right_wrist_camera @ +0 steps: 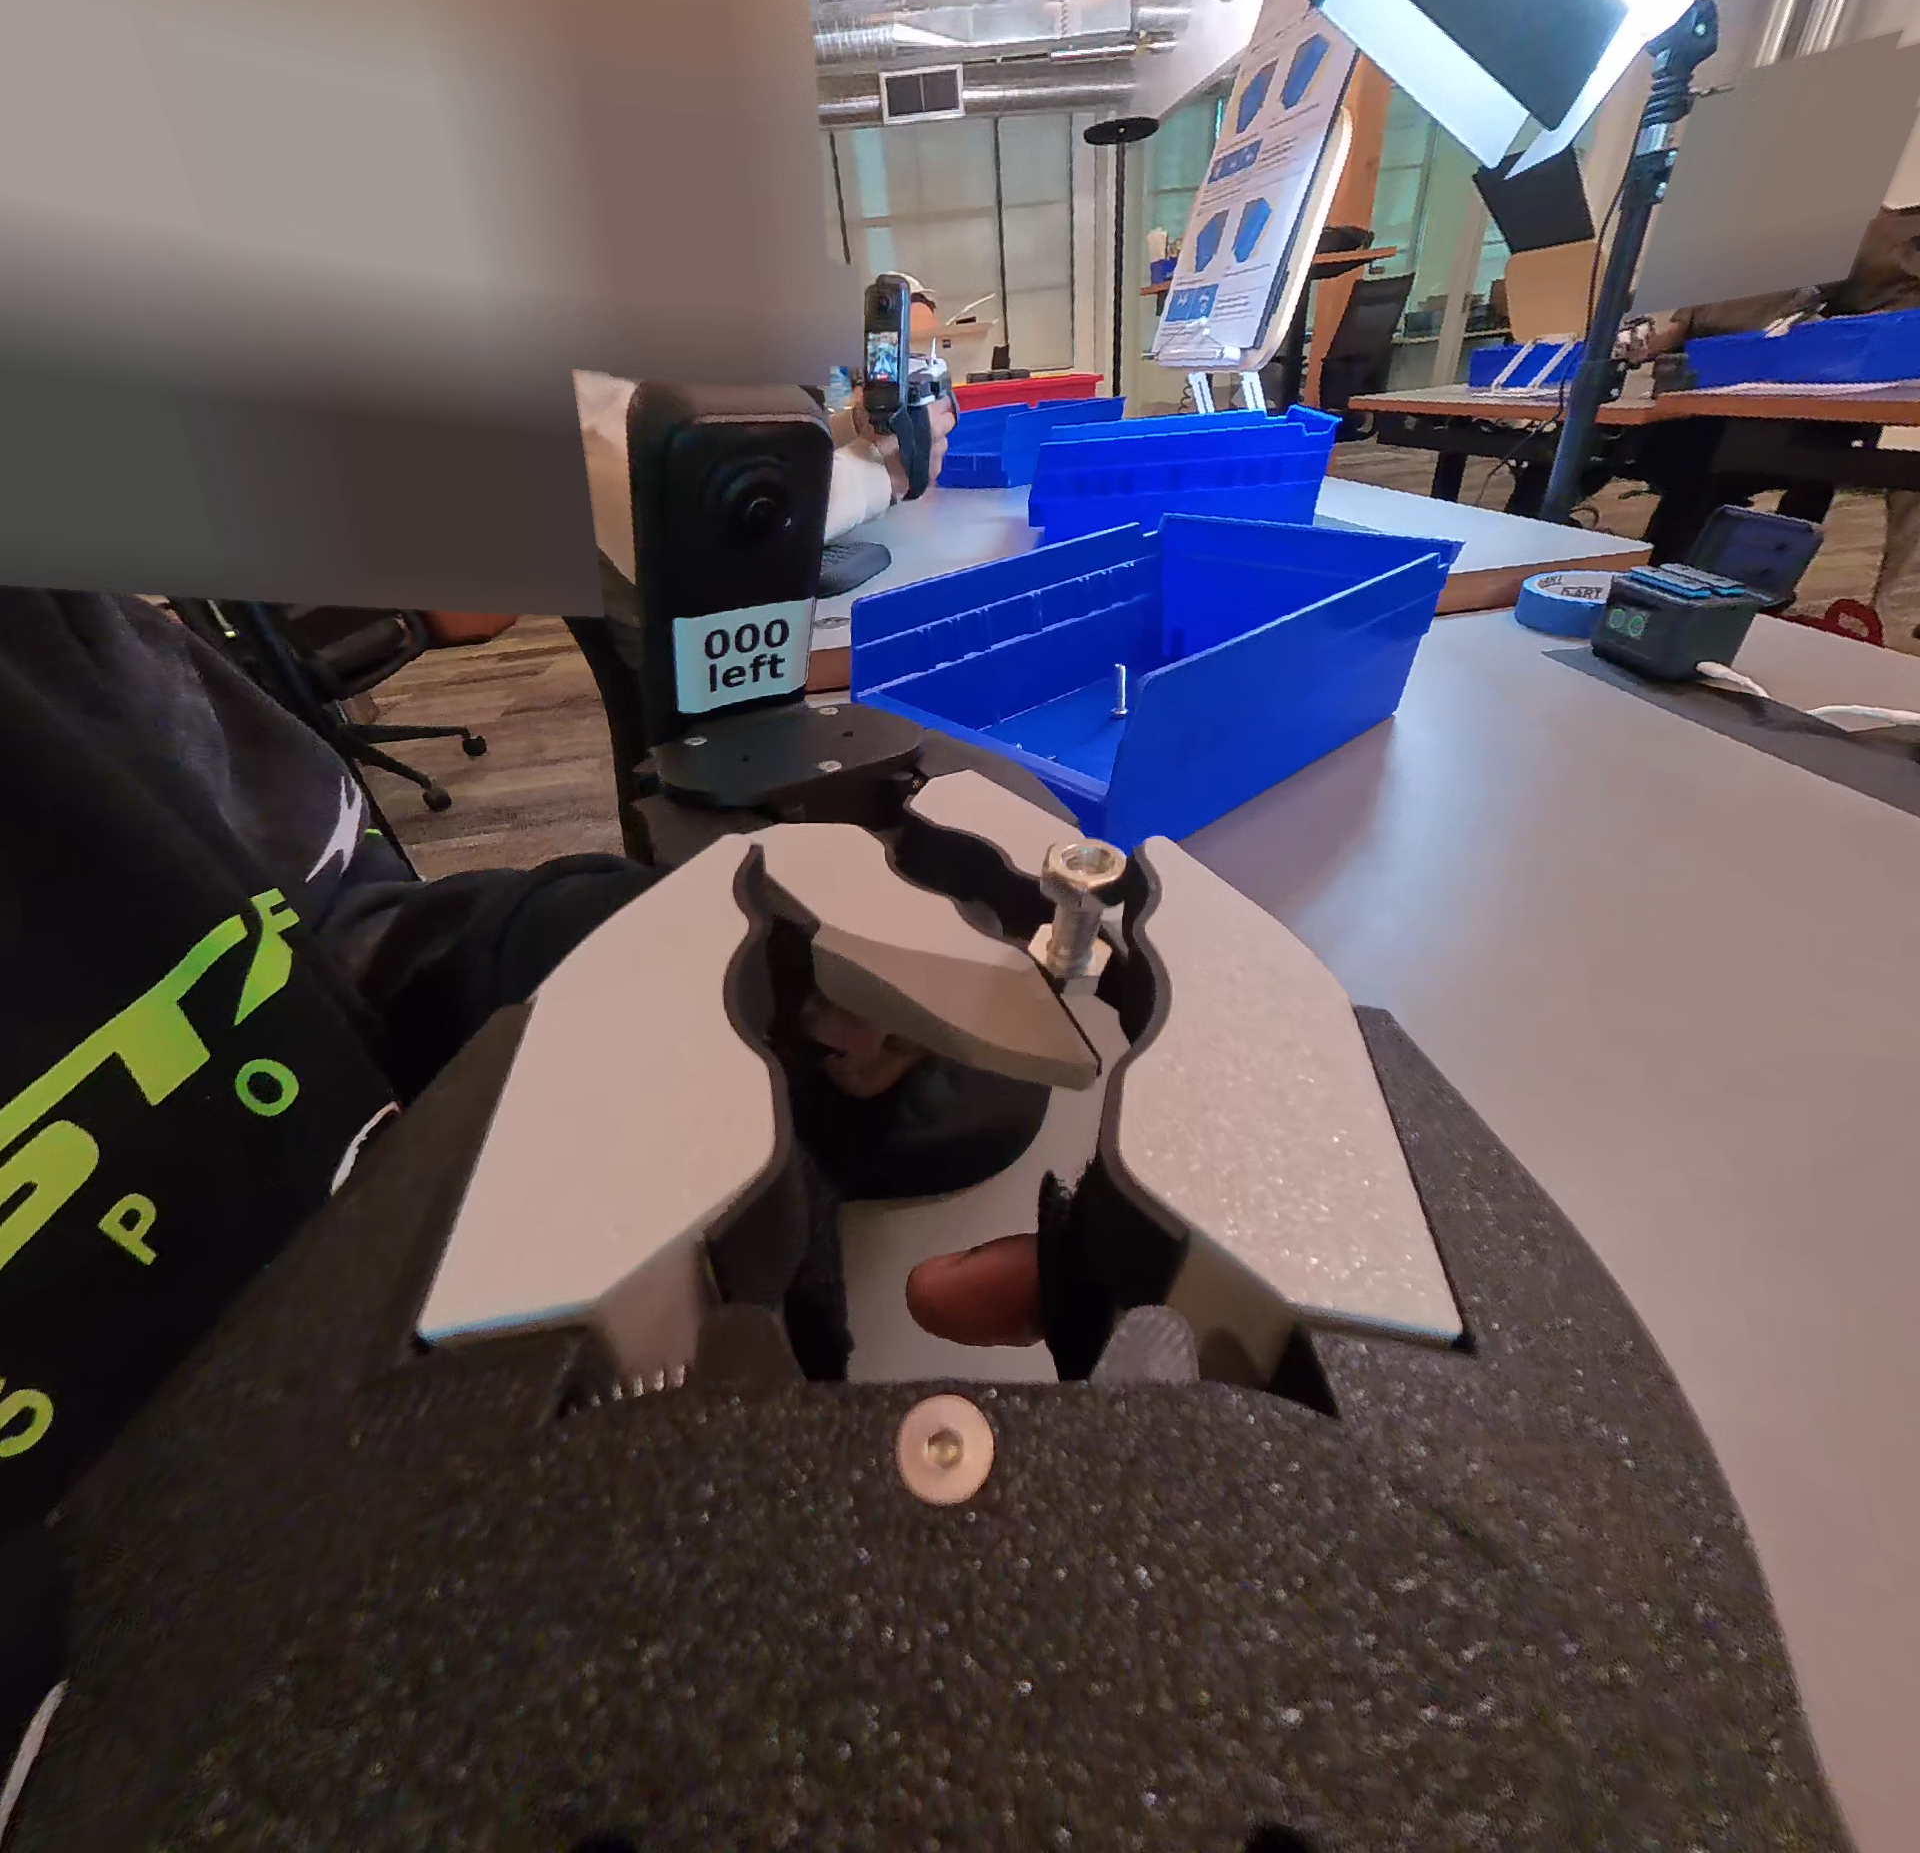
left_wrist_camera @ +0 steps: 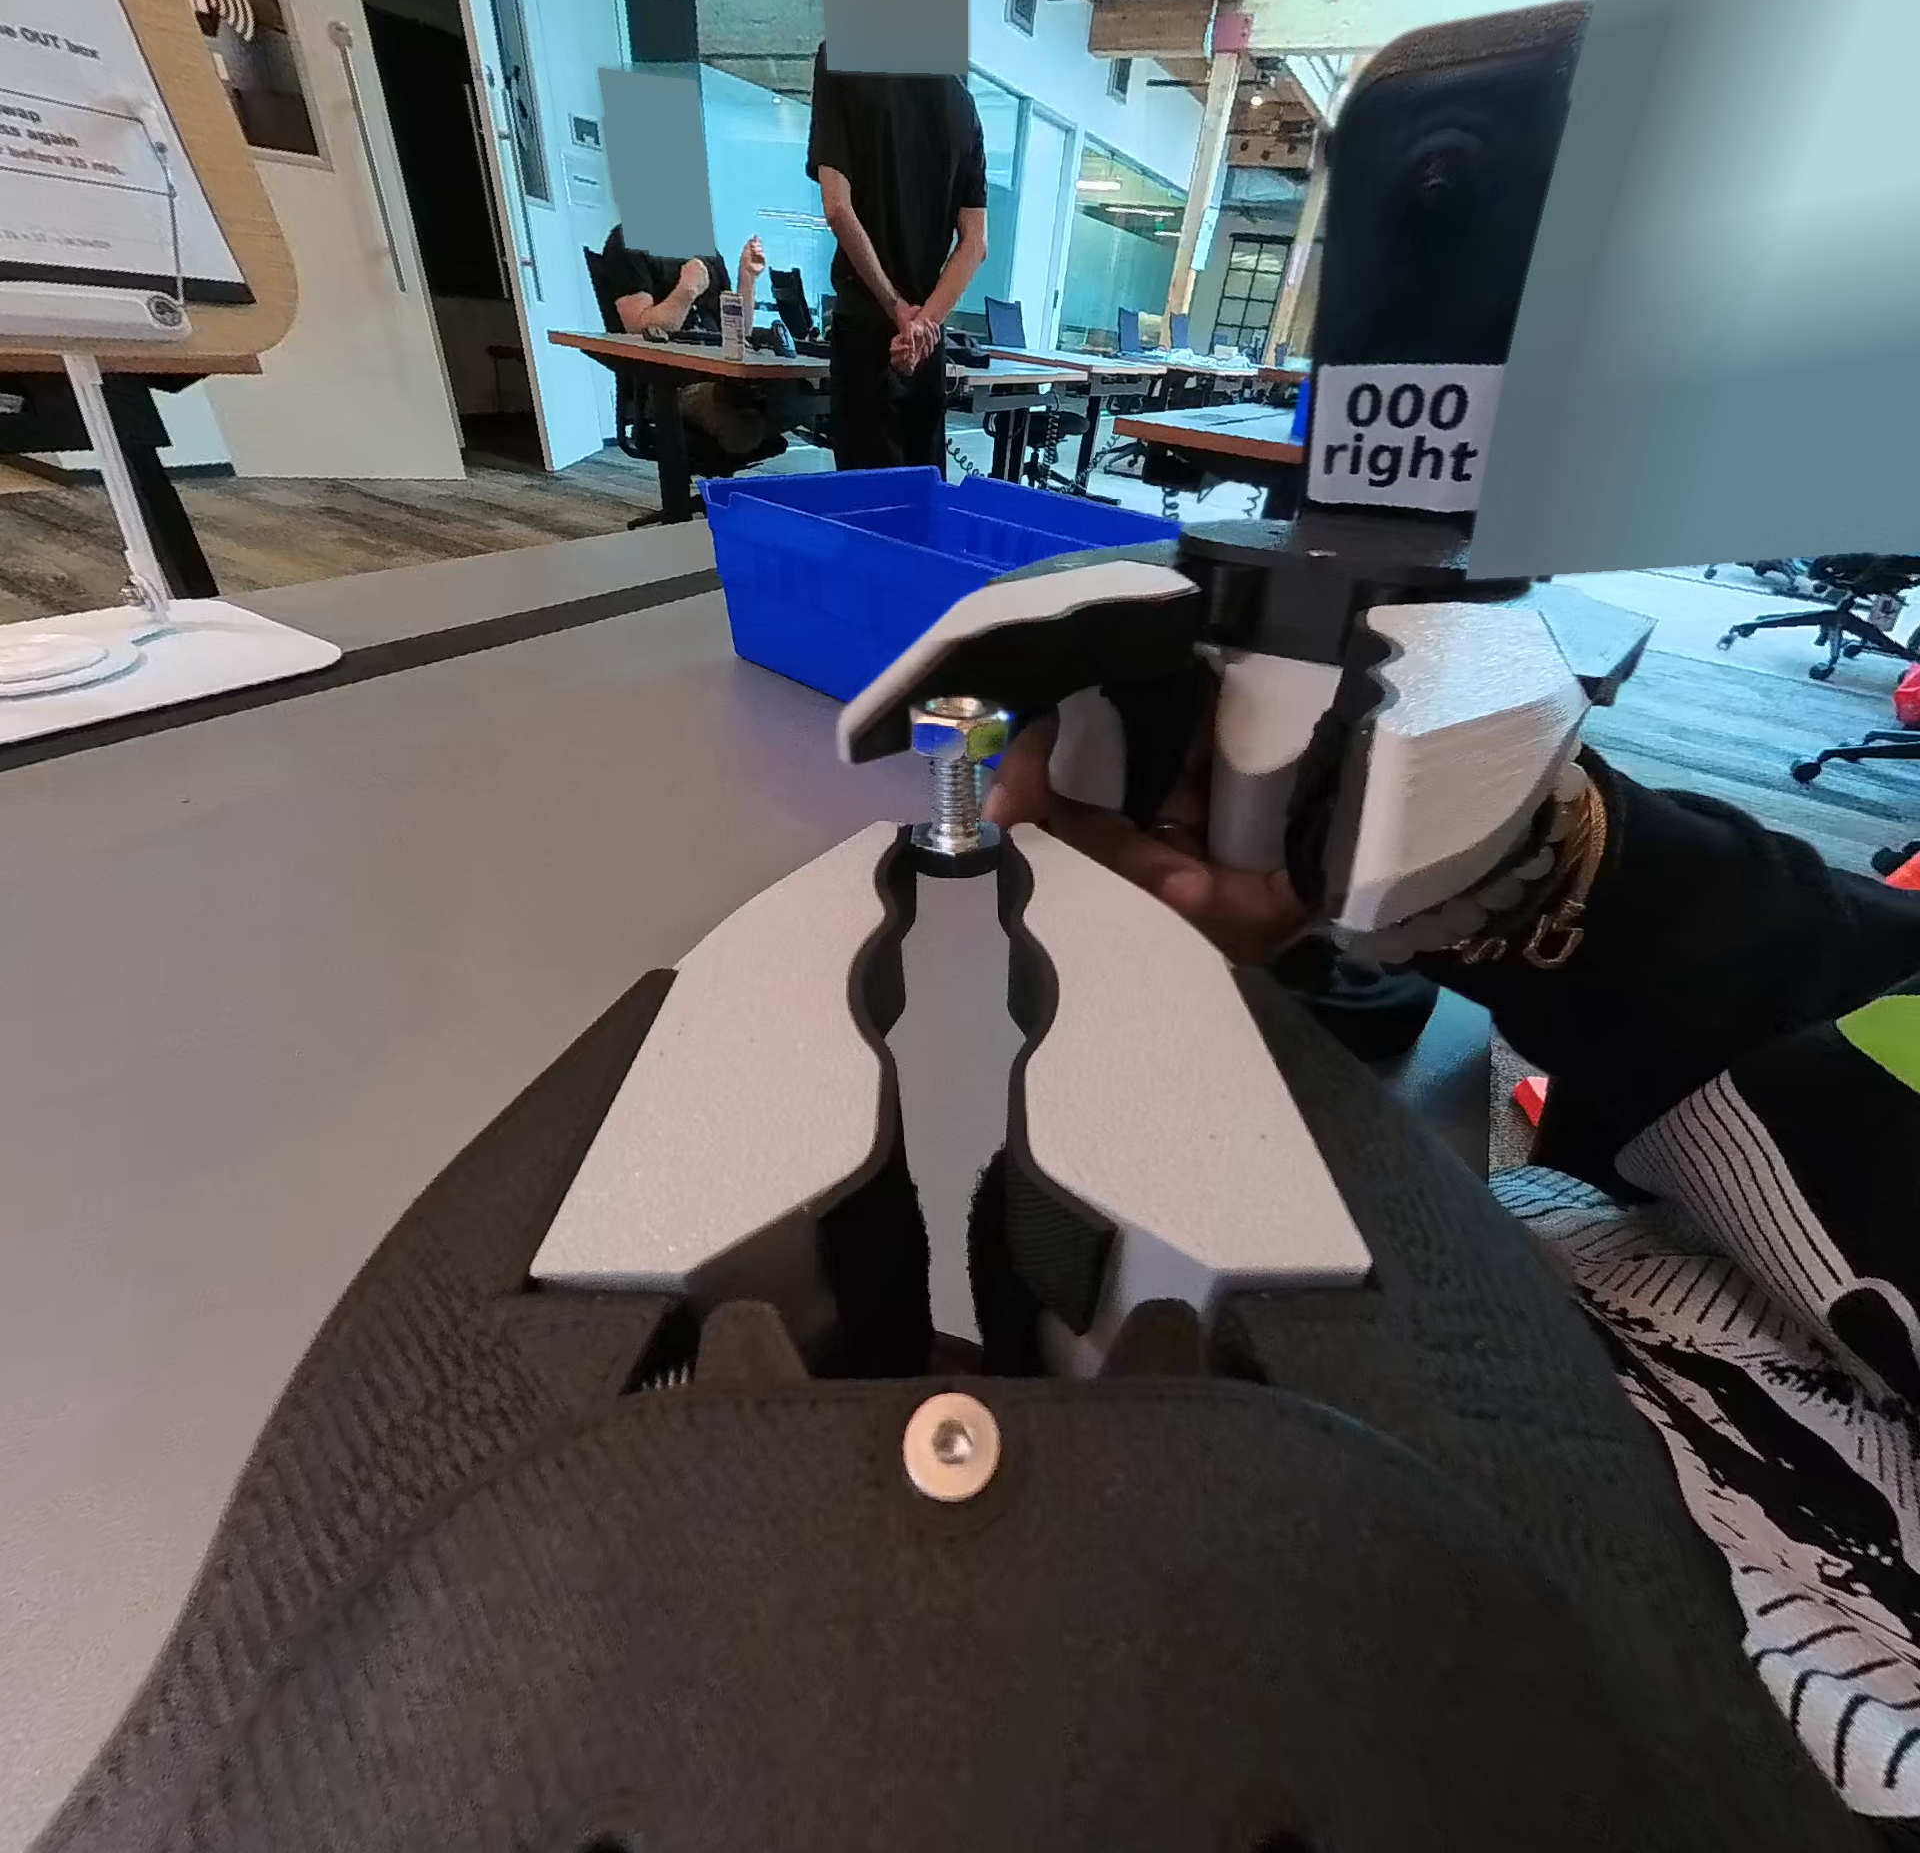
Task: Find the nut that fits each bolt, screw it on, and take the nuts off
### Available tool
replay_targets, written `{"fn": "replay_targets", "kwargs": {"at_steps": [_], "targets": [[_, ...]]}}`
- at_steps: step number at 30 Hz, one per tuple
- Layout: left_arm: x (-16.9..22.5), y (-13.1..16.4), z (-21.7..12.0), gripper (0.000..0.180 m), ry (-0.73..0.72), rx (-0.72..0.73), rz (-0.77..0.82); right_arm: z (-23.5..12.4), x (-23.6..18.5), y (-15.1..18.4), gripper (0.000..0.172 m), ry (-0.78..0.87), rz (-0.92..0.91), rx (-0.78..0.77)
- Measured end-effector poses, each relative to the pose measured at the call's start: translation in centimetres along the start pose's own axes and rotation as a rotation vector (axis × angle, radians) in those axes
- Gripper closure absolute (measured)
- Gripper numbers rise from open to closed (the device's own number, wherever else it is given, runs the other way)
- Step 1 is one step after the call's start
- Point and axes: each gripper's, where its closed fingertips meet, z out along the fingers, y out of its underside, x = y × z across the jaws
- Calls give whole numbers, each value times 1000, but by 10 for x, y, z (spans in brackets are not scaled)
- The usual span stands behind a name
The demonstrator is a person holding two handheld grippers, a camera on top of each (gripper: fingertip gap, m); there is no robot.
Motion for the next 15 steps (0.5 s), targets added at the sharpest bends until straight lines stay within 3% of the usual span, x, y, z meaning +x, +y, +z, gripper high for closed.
{"fn": "replay_targets", "kwargs": {"at_steps": [11, 15], "targets": [[4, 1, 0, 166, 16, -7, 11, -11, 8, -3, 108, 57, 5, 44], [-8, 3, 1, 166, -81, -25, 4, 4, 4, 1, 101, 37, -11, -4]]}}
